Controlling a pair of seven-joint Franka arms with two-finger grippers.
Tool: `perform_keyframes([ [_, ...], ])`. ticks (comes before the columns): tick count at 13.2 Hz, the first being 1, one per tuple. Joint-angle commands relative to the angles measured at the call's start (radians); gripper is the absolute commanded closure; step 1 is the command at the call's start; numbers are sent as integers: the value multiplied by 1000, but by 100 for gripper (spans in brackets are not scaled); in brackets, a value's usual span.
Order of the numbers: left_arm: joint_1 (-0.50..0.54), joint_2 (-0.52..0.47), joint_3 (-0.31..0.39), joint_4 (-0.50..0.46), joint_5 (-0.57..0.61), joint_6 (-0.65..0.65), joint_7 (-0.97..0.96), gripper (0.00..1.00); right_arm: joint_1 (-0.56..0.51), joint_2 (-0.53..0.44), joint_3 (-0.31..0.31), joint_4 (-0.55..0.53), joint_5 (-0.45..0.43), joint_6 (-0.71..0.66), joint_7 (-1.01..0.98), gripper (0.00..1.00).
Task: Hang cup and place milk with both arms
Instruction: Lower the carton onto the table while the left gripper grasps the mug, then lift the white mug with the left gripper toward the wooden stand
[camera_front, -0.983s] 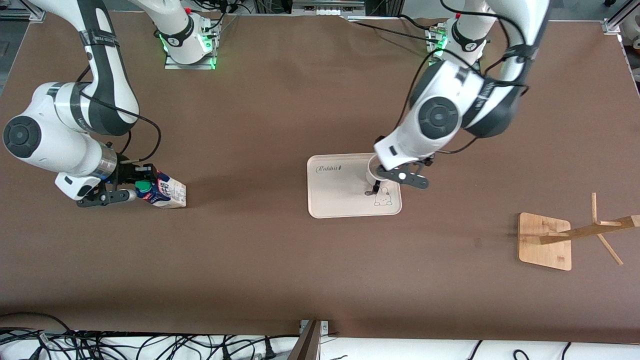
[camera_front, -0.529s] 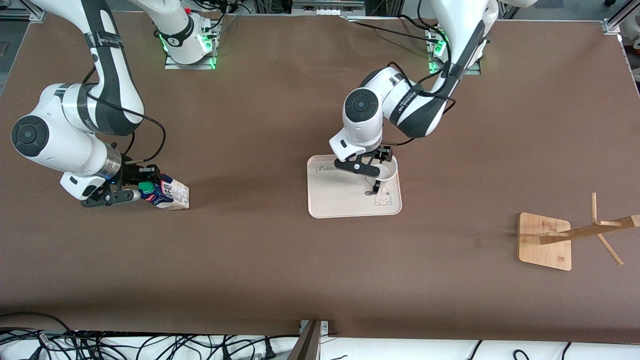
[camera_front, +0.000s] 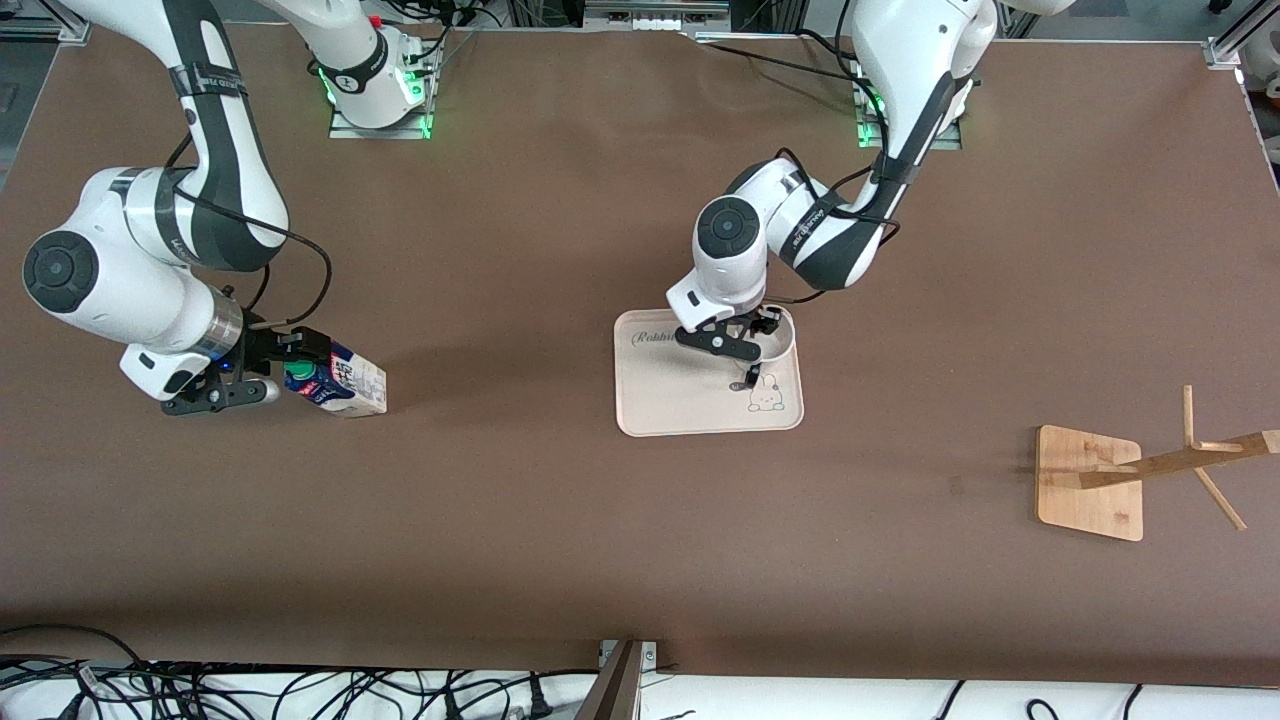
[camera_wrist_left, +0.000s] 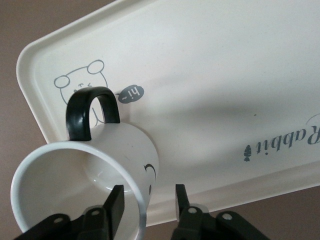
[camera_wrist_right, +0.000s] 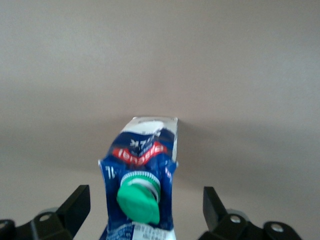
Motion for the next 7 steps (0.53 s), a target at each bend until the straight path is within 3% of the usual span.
perform_keyframes([
  [1, 4, 3, -1, 6, 20, 11, -15, 100, -1, -12, -24, 105, 18, -116, -7, 0],
  [4, 7, -3, 2, 41, 20, 6, -15, 100, 0, -41, -34, 252, 10, -332, -1, 0],
  [7, 22, -26, 14, 113, 17, -78, -17, 100, 2, -146, -63, 277, -11, -448, -2, 0],
])
